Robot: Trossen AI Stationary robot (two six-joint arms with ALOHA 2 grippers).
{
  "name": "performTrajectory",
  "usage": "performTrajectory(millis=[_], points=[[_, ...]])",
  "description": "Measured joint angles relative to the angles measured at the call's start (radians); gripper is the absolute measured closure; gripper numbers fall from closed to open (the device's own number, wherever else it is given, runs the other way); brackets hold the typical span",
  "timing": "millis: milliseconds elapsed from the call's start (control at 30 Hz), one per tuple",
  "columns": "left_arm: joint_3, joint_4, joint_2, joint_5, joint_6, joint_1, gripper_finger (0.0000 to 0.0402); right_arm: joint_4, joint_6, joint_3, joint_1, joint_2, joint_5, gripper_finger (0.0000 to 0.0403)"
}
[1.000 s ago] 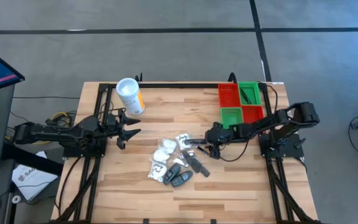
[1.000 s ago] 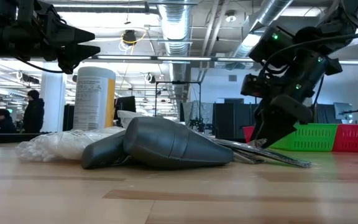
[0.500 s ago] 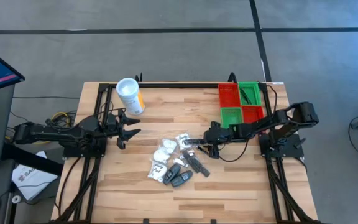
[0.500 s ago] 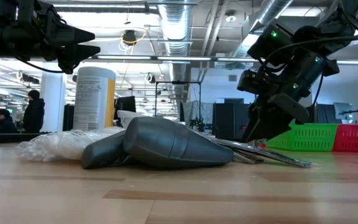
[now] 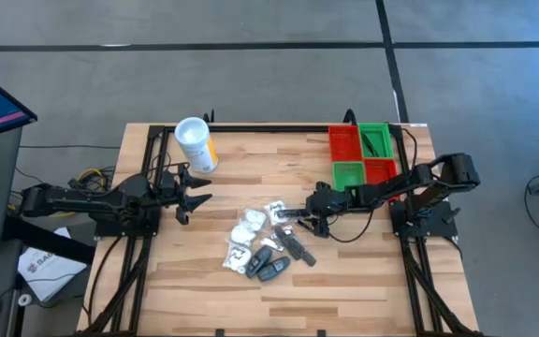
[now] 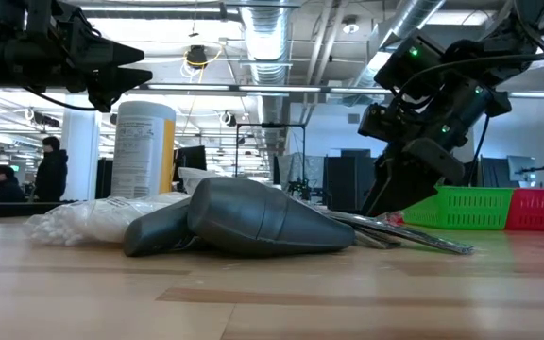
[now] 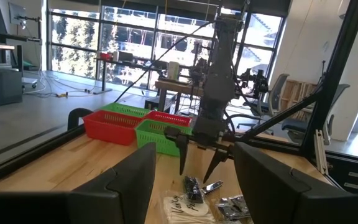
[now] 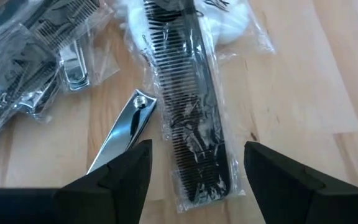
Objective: Pick & Place Travel size toiletries
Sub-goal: Put the black comb into the top green bin
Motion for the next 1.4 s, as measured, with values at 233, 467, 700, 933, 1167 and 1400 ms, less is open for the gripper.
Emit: performTrajectory(millis=[233,467,700,933,1167,1400], points=[[0.000,0.000,0.000,0.000,0.000,0.000,0.0192,0.007,-0.026,0.000,-0.001,0.000,-0.001,0.0161],[0.000,-0.001,0.000,0.000,0.000,0.000,0.0192,0.011,-0.026,0.000,-0.001,0.000,-0.021,0.0161],[0.000,-0.002,0.000,0.000,0.000,0.000,0.0192,0.019,-0.048,0.000,-0.001,0.000,-0.026,0.0161],[0.000,-0.004,0.000,0.000,0.000,0.000,0.0192,0.023,-0.050,0.000,-0.009,0.000,-0.048,0.0161],[0.000,-0.004,0.000,0.000,0.000,0.000,0.0192,0.029,-0.052,0.004,-0.008,0.022,-0.048,0.0161],[0.000,-0.007,0.000,0.001,0.000,0.000,0.0192,0.026,-0.048,0.088,-0.015,0.142,-0.054,0.0161]])
